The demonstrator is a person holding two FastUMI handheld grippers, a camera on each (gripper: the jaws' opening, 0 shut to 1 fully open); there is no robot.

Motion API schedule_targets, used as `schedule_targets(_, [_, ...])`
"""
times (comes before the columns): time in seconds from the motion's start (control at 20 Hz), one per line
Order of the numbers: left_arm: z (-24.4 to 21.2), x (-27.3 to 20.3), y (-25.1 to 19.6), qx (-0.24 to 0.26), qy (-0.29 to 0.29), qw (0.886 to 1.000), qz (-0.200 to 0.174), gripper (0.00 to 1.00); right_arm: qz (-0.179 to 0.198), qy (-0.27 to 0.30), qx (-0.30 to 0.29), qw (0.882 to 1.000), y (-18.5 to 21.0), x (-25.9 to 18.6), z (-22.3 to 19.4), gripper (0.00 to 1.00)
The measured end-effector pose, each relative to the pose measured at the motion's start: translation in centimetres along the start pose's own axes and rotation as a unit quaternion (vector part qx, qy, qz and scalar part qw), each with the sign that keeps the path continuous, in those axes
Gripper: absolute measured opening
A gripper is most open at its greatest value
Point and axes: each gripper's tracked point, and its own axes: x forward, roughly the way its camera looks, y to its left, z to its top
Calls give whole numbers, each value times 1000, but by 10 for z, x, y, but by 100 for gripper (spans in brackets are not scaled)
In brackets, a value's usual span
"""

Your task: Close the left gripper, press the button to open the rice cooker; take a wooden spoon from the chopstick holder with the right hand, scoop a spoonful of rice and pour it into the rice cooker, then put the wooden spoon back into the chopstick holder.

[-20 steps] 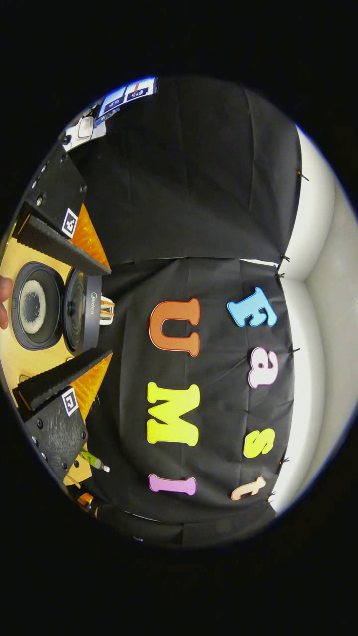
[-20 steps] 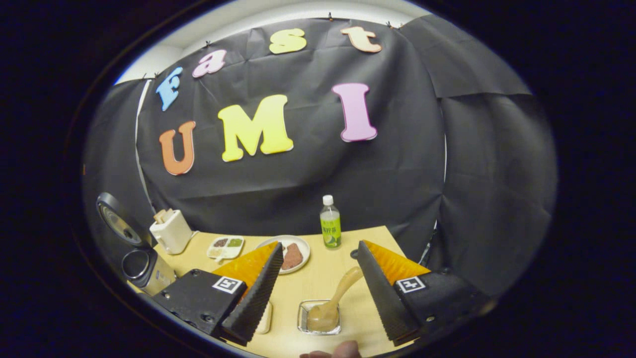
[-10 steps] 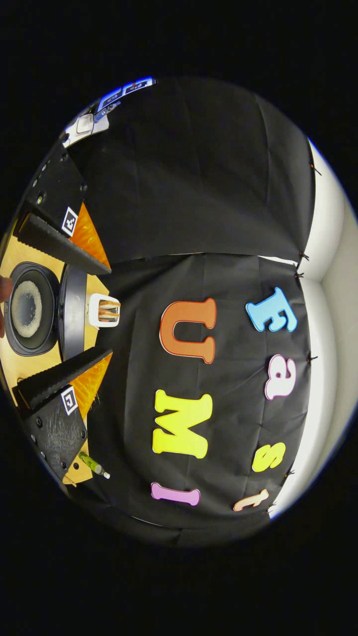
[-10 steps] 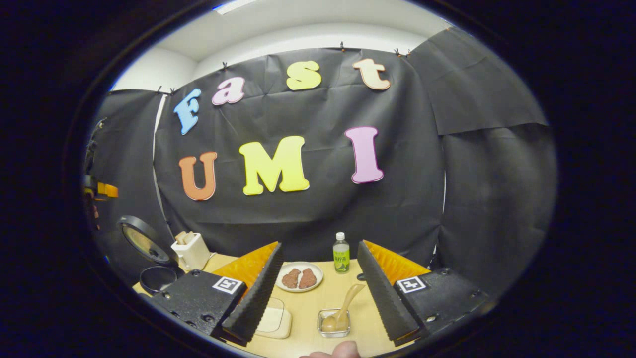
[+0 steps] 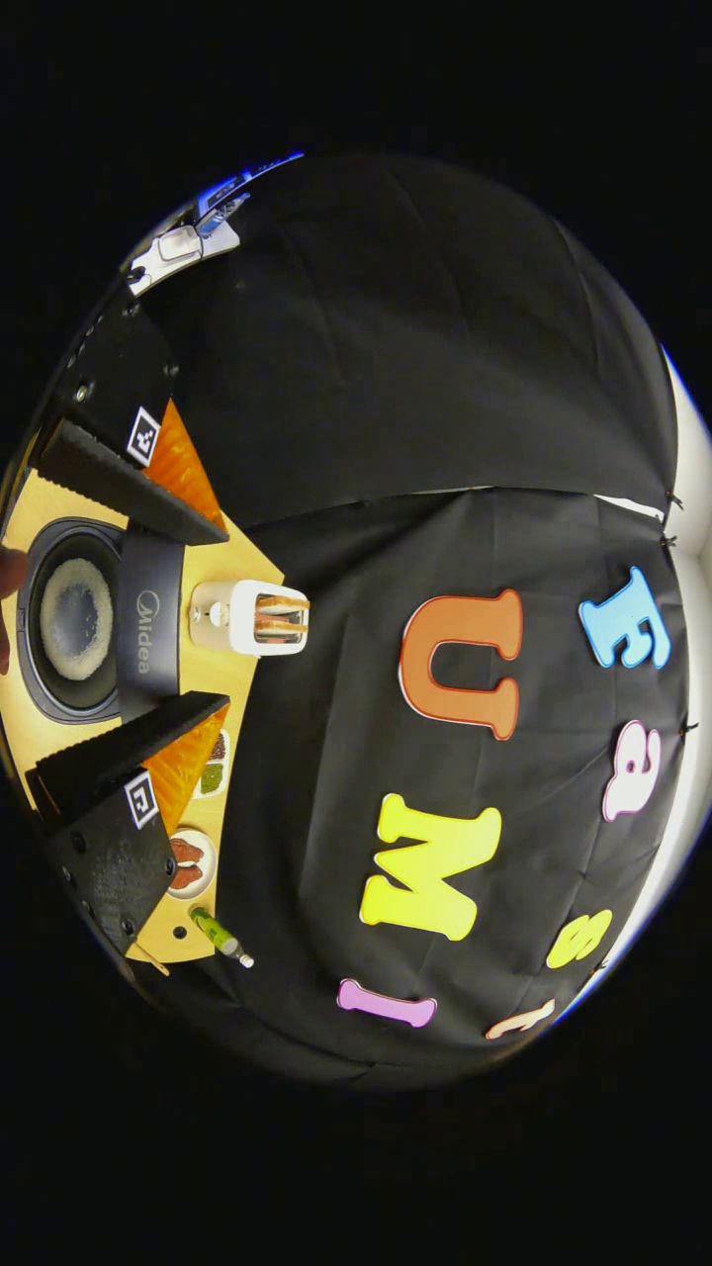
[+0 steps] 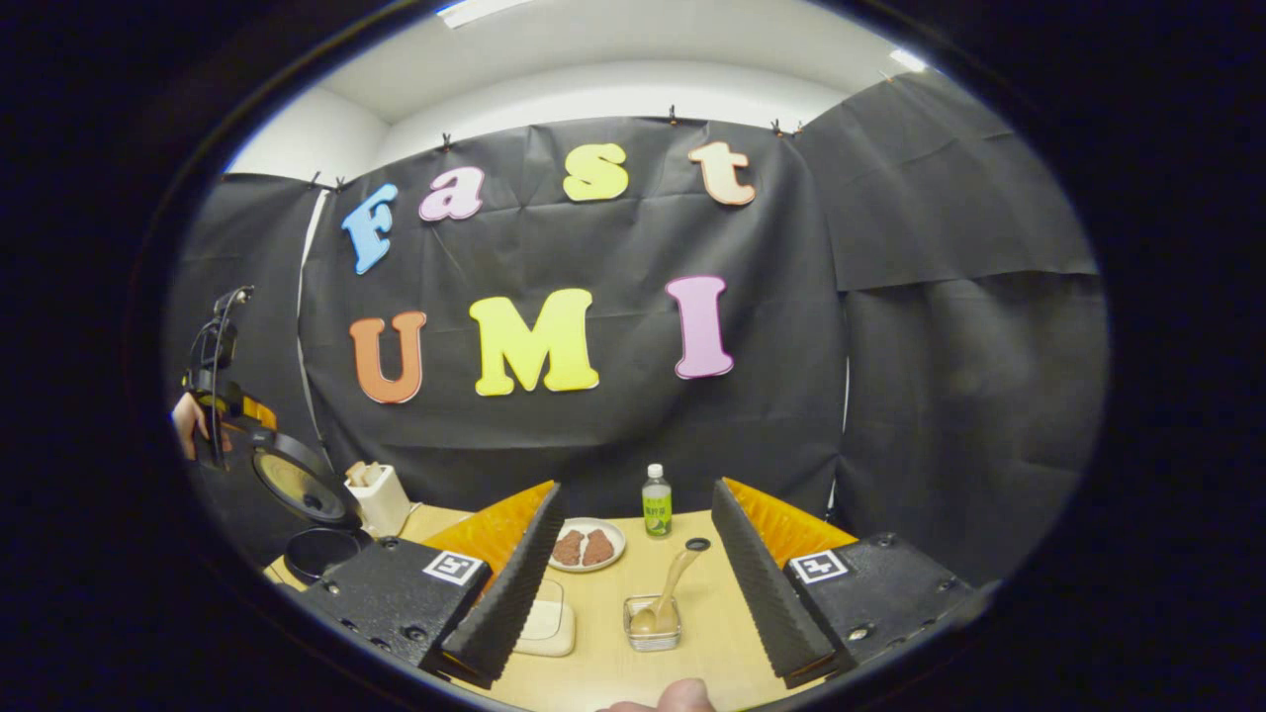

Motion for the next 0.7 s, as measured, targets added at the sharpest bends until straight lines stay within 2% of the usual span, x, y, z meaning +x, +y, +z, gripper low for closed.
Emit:
schedule_targets(0.1, [-16,-5,-1,12,16,1000,-1,97,11,-1,-5,1000,13,-4,5,98])
schedule_targets(0.3, [-50,-30,-1,-11,50,998,-19,97,52,-12,-9,999,52,-1,22,96])
schedule_targets(0.5, [-112,-51,-6,-12,101,994,-36,97,88,-15,-11,996,88,-3,25,96])
schedule_targets(0.7, [-169,-59,-2,-8,153,988,-32,97,110,-8,-18,994,109,-3,20,96])
